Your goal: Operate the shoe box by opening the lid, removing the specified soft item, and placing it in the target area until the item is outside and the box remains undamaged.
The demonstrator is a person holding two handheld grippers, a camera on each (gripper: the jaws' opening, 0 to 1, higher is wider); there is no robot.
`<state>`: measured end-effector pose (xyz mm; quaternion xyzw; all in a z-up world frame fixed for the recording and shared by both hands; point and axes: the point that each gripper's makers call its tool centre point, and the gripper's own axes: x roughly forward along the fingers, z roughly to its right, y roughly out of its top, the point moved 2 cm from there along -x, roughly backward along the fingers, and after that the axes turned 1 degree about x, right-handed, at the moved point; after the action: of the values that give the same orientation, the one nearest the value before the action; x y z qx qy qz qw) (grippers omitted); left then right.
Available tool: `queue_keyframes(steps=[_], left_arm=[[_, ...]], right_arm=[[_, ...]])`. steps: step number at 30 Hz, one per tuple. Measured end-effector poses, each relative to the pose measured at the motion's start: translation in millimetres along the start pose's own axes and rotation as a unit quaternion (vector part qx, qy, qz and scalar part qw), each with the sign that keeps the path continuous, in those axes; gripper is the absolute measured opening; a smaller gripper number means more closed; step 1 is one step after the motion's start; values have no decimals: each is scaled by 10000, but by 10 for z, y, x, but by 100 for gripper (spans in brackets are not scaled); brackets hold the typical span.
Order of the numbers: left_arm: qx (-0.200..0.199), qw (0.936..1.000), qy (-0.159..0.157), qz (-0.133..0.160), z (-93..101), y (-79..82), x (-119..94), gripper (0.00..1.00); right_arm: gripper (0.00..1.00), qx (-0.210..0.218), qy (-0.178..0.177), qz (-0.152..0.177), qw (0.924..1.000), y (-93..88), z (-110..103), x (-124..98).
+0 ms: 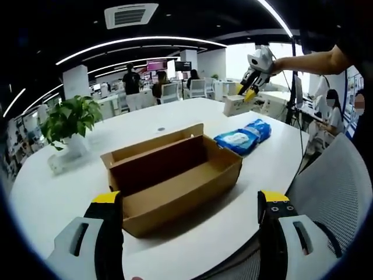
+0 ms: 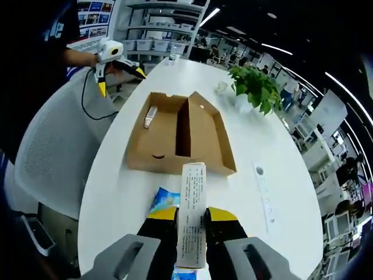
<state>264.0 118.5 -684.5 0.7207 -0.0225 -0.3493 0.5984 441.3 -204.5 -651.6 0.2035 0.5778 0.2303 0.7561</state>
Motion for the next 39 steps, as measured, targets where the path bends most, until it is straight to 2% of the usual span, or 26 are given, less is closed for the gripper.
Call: queue_keyframes(steps=[21, 39], left_arm=[[-70, 9999, 34, -68, -39, -28, 7, 100], [-96, 9998, 32, -184, -80, -88, 52, 99]], right_arm=[[13, 123, -36, -700, 9975, -621, 238, -34], [13, 305, 18, -967, 9948, -1085, 340, 83]])
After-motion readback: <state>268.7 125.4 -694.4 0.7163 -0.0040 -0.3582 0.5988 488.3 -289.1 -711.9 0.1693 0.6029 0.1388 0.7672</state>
